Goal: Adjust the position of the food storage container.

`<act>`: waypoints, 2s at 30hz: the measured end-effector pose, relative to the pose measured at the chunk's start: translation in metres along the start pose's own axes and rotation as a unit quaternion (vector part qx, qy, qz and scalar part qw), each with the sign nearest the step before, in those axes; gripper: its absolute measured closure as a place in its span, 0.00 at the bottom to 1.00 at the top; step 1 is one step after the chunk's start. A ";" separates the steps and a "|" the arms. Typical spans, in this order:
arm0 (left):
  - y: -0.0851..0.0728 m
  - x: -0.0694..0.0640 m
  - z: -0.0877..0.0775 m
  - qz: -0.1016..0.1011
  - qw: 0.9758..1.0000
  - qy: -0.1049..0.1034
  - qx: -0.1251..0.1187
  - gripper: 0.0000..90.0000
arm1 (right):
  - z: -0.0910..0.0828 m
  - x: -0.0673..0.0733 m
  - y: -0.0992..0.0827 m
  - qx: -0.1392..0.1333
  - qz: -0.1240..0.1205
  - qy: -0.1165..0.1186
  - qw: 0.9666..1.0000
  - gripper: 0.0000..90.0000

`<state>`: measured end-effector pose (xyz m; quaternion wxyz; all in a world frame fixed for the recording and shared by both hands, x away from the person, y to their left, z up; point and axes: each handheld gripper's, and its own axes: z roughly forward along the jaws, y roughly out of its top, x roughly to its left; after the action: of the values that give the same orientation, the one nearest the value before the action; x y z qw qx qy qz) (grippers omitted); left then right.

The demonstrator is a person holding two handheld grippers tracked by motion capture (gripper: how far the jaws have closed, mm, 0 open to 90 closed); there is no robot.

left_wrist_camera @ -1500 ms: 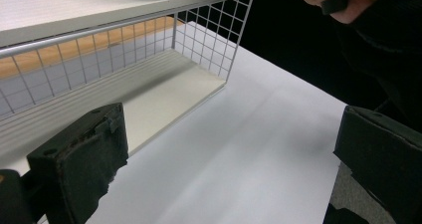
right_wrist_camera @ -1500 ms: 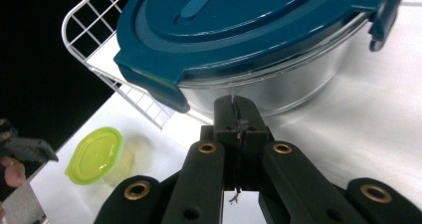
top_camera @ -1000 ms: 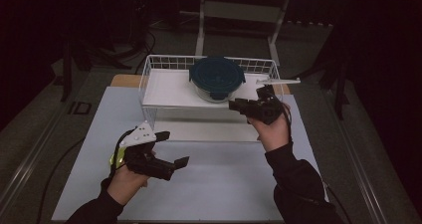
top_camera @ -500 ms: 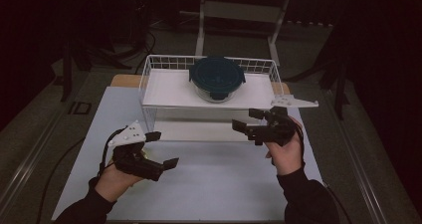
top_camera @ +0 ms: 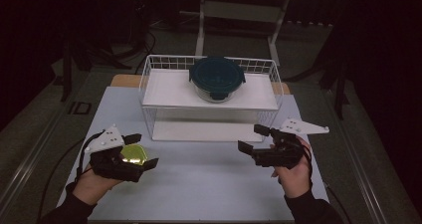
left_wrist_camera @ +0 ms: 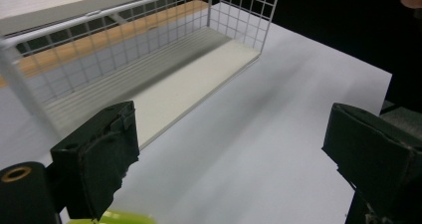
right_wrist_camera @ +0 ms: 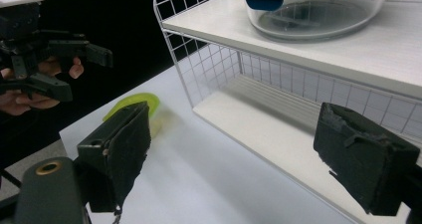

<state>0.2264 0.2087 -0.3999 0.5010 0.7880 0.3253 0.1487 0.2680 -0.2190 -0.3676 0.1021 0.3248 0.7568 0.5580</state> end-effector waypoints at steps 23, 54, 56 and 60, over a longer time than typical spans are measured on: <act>-0.054 0.033 -0.039 -0.038 0.997 0.069 0.011 0.41 | -0.017 0.000 -0.043 0.014 0.008 -0.020 1.000 0.16; -0.142 0.080 -0.023 -0.090 0.977 0.130 0.145 0.98 | -0.019 -0.005 -0.056 0.016 0.023 -0.019 0.999 0.16; -0.143 0.082 -0.018 -0.090 0.977 0.125 0.149 0.98 | -0.019 -0.005 -0.056 0.016 0.024 -0.019 0.999 0.16; -0.142 0.083 -0.010 -0.091 0.978 0.114 0.149 0.98 | -0.019 -0.005 -0.056 0.015 0.025 -0.019 0.999 0.16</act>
<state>0.2306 0.3109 -0.5284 0.3486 0.7991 0.4689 0.1411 0.2409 -0.2464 -0.4131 0.0981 0.3557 0.7549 0.5422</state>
